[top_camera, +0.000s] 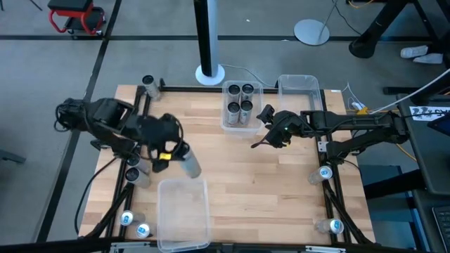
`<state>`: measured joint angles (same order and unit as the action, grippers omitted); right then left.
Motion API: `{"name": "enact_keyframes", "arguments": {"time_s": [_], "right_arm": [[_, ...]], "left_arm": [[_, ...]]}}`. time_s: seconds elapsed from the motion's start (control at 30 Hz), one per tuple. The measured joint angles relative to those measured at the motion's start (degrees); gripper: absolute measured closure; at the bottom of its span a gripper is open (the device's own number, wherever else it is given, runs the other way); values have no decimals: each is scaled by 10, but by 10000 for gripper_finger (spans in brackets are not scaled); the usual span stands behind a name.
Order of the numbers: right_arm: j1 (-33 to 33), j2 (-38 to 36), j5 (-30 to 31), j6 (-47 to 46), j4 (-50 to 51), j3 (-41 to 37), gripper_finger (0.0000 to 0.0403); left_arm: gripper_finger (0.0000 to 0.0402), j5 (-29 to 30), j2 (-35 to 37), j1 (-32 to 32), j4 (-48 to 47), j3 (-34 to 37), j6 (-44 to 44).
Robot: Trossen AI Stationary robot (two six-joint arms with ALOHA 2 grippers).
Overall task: Sort soda cans
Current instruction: Put the top right white and black starfruit soda can into the left transparent bin
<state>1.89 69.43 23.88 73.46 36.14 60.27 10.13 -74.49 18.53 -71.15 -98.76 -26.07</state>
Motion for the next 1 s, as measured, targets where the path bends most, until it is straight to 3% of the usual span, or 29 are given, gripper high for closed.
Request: {"name": "enact_keyframes", "arguments": {"time_s": [0.23,0.53,1.0], "right_arm": [[0,0,0,-11,0,0,91],[0,0,0,-19,0,0,91],[0,0,-4,-27,0,0,91]], "left_arm": [[155,8,-14,85,3,0,-67],[155,81,-63,168,1,0,-119],[155,146,-196,236,-2,0,-176]]}}
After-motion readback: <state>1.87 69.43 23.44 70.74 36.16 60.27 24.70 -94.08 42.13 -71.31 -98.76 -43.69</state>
